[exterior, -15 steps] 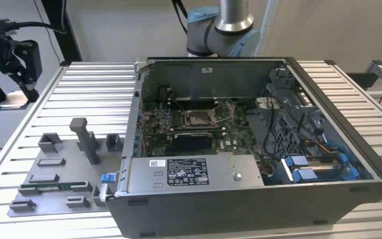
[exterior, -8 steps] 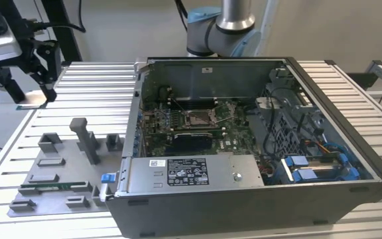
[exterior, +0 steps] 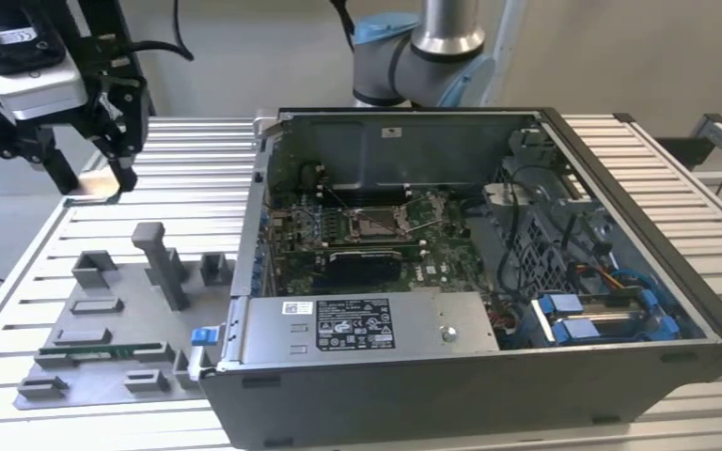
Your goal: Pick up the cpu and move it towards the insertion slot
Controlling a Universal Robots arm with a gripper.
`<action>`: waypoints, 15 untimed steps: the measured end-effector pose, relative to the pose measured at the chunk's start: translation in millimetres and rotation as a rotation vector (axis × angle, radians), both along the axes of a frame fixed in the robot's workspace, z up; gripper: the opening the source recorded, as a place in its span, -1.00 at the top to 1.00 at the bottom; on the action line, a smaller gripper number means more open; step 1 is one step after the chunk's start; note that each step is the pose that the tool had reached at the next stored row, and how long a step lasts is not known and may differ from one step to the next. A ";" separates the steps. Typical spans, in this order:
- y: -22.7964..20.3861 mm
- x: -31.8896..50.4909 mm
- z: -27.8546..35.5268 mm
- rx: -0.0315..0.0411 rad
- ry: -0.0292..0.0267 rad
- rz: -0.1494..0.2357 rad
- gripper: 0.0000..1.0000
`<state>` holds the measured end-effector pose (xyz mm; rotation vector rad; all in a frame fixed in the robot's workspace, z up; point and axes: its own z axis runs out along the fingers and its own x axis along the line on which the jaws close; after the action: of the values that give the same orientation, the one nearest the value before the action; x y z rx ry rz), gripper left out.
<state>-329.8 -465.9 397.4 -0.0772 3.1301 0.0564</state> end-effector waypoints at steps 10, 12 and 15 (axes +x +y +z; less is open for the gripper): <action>0.0 13.5 0.0 0.0001 0.0016 0.000 1.00; 0.0 17.2 0.0 0.0000 0.0017 0.000 1.00; 0.0 23.5 0.0 0.0001 0.0016 0.000 1.00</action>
<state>-306.3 -465.9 397.4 -0.0769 3.1317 0.0566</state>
